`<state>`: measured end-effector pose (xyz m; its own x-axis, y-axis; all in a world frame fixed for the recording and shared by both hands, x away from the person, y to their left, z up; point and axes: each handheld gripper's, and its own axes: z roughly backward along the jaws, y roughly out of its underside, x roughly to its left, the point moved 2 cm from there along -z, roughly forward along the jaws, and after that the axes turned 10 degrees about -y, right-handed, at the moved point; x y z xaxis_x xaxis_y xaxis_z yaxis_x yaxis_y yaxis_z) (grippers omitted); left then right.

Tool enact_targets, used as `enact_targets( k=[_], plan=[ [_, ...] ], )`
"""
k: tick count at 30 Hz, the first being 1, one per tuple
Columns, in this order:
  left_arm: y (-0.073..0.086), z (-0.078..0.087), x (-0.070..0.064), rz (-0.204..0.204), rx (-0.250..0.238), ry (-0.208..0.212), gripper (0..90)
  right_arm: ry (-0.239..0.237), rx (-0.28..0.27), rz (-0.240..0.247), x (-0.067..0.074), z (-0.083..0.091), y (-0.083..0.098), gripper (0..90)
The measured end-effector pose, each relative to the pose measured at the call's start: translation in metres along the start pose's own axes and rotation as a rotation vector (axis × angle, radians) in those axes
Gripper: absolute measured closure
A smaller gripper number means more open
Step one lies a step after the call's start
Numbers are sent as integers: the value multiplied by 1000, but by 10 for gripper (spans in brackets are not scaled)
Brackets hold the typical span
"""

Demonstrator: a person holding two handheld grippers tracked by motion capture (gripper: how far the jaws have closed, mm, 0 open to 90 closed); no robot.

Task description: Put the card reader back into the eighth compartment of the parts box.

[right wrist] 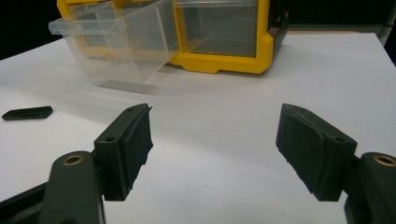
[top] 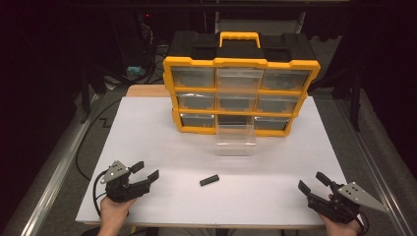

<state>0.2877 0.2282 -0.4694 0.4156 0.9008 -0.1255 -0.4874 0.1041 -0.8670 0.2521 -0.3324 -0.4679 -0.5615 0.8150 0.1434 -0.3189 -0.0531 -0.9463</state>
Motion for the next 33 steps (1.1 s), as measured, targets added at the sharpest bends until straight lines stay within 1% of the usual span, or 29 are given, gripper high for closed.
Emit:
enact_targets(
  k=[7,17,26,33],
  plan=[
    [-4,-4,-4,-10,-15,4,297,-3,9,3,-1,-3,0,268],
    [-8,-9,-9,-17,-16,18,297,-11,6,9,0,-3,0,268],
    [-11,-16,-18,-32,-2,38,302,-14,12,9,0,-4,0,268],
    [-13,-20,-21,-37,1,48,302,-12,16,11,0,-4,0,268]
  ],
)
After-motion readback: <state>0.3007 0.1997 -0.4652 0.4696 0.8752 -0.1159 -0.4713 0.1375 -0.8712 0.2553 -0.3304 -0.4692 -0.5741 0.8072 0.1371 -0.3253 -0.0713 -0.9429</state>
